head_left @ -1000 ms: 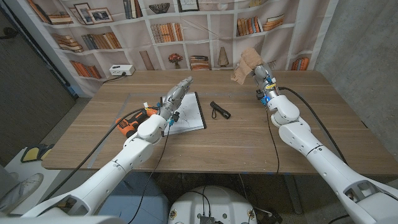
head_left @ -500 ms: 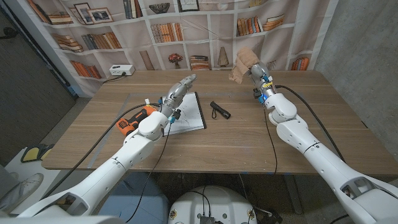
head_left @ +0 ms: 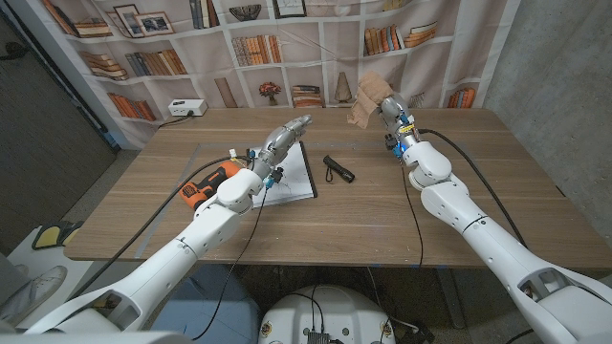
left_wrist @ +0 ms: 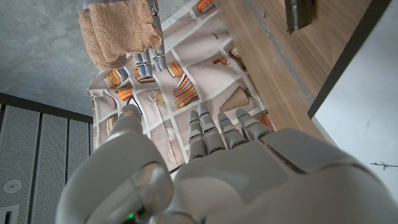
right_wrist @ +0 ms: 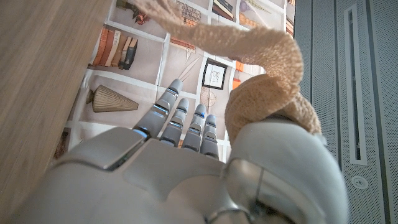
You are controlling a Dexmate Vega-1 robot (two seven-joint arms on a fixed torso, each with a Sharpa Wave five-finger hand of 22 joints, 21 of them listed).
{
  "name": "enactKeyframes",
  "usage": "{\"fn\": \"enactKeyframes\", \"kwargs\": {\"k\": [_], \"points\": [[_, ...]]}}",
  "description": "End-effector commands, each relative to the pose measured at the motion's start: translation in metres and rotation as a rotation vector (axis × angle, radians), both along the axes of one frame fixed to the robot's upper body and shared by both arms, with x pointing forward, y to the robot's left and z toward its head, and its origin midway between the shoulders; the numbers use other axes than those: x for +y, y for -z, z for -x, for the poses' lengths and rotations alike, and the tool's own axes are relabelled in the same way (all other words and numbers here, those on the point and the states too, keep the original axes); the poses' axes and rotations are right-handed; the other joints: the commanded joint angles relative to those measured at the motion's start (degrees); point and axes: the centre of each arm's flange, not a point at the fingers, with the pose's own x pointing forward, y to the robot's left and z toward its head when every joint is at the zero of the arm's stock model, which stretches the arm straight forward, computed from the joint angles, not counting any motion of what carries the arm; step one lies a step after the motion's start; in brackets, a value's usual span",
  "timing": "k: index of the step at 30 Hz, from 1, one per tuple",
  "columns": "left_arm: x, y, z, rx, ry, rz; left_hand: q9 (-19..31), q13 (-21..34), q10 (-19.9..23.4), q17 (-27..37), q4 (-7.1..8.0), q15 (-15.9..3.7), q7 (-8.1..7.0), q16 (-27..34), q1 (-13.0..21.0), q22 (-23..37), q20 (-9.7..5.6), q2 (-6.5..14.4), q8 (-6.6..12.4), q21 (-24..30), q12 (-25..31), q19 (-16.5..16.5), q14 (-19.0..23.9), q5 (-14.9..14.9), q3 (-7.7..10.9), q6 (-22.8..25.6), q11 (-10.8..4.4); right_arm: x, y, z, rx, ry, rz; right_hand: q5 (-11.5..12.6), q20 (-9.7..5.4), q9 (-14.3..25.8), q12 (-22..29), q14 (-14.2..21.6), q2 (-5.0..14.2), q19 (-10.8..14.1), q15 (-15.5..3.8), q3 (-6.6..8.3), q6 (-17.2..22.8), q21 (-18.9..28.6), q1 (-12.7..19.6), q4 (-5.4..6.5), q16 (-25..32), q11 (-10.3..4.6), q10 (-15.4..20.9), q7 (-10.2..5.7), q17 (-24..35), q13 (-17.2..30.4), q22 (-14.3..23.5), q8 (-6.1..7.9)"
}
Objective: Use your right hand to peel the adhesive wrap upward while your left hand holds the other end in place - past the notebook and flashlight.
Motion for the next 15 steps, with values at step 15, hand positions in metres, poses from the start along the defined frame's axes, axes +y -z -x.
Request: {"fn": "enactKeyframes", "kwargs": {"k": [15], "points": [[-0.028,-0.011,0.003,-0.044,0.063,-0.092,0.2,0.4,1.4,0.1,-0.18,0.14,-0.30,0.1,1.6,0.0,0.92,-0.7,0.35,-0.2,0.2,0.2,2.1,0.2,0.08,1.4,-0.24,0.017,-0.006,0.005,-0.012,-0.005,-0.001,0.0,-0.09,0.0,-0.6,-4.8,0.39,-4.1,-4.06,-0.59,-0.4,-2.1,0.5,-0.92,-0.8,-0.51,-0.6,-0.23,-0.5,-0.3,-0.1,0.61]]}}
